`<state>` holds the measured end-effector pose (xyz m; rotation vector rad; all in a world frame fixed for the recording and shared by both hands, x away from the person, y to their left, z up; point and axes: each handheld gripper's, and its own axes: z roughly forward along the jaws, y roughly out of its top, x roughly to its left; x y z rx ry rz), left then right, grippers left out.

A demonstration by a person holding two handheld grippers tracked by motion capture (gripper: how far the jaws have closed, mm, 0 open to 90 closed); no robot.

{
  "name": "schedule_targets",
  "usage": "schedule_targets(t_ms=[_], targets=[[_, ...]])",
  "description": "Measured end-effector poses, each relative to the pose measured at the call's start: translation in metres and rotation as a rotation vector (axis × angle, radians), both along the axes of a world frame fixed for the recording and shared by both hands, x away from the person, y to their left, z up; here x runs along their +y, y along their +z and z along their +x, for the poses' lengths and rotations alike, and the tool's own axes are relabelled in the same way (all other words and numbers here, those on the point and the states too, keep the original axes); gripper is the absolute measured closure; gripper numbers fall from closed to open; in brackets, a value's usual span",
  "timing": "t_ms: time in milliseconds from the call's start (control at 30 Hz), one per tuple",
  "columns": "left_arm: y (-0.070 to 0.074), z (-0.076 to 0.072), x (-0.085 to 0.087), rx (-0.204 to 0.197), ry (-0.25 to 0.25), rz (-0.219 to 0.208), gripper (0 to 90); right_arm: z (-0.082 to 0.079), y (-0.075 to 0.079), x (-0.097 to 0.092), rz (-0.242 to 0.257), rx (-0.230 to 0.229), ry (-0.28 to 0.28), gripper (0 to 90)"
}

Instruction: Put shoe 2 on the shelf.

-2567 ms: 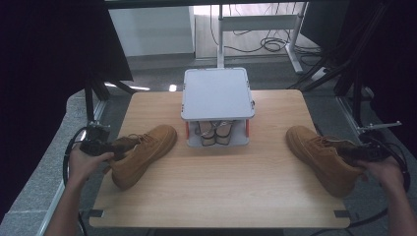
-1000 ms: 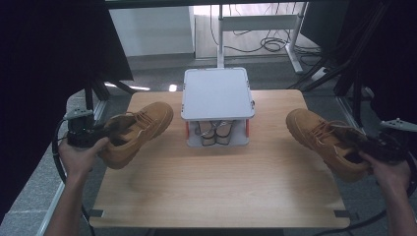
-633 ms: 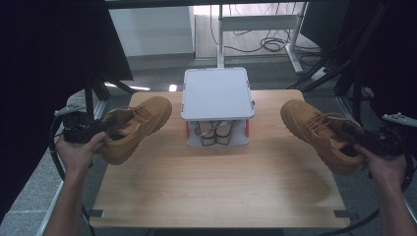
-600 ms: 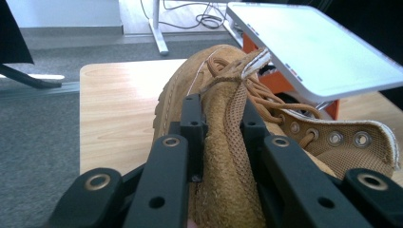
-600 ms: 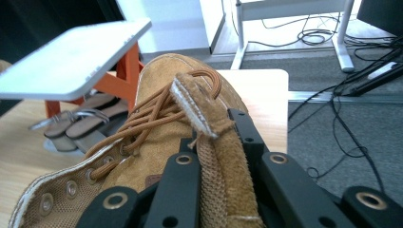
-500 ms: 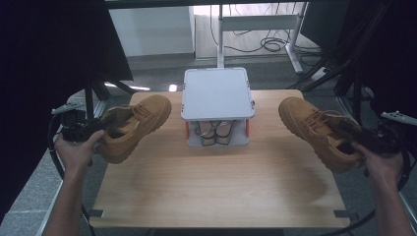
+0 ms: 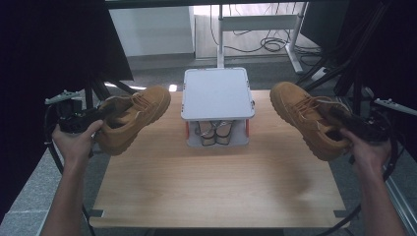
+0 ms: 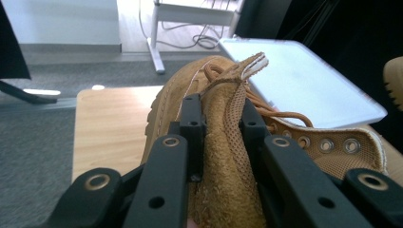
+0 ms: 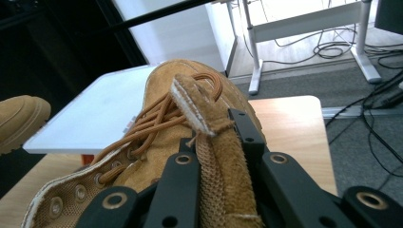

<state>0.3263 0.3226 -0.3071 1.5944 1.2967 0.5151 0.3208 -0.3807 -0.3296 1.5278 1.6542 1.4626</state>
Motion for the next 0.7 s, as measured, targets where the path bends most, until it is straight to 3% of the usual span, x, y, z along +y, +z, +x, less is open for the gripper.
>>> schedule_targets(t_ms=[300,700], targets=[[0.01,0.006,-0.012,-0.022,-0.014,-0.041,77.8,0.01,0.007,0.017,0.056,-0.019,0.006,82.3],[0.029,0.023,-0.038,-0.031,-0.033,-0.058,77.7,0.025,0.023,0.041,0.076,-0.027,0.003,82.2]])
